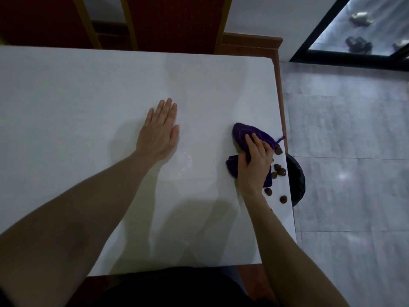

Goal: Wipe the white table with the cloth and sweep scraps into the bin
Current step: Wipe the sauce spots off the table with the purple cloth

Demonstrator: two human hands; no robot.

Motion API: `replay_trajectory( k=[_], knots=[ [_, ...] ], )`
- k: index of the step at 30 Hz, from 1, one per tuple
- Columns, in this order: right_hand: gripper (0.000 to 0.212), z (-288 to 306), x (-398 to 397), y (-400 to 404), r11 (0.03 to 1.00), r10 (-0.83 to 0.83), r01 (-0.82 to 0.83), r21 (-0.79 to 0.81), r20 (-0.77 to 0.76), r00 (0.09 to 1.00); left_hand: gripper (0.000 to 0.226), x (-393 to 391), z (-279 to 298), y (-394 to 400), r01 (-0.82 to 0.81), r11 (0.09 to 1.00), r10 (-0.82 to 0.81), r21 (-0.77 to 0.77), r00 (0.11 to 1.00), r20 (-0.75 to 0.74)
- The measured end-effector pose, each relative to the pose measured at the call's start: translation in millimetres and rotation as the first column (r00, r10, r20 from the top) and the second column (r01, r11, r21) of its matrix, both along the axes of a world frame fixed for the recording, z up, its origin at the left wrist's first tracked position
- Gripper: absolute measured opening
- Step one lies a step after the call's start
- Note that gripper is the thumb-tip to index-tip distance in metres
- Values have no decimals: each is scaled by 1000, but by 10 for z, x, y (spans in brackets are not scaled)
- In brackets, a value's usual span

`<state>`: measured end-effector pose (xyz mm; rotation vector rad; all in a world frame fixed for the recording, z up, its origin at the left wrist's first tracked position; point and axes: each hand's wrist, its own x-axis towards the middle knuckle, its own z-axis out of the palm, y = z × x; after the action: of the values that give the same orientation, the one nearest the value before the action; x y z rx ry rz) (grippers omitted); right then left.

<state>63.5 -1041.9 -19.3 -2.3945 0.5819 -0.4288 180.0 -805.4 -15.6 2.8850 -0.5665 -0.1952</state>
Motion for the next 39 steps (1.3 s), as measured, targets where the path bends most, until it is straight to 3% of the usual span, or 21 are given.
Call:
replay_trajectory(
  k=[4, 11, 22, 29, 39],
  knots=[
    [44, 124, 66, 224, 997, 83, -83, 7, 13, 996, 65, -169, 4, 83, -25, 1000, 25, -15, 1000, 3],
    [43, -37, -176, 854, 868, 470, -477, -134, -82, 879, 64, -693, -78, 316, -57, 998, 57, 21, 998, -13],
    [44, -84, -469, 141, 926, 321, -344, -157, -156, 934, 63, -1028, -187, 391, -75, 997, 75, 21, 997, 14],
    [42, -40, -462, 232, 964, 218, -237, -117, -151, 964, 63, -1020, -174, 414, -56, 998, 56, 6, 998, 14],
    [48, 17, -742, 552, 913, 251, -329, -240, -304, 919, 67, -1012, -35, 440, 88, 996, -89, -25, 996, -18]
  ],
)
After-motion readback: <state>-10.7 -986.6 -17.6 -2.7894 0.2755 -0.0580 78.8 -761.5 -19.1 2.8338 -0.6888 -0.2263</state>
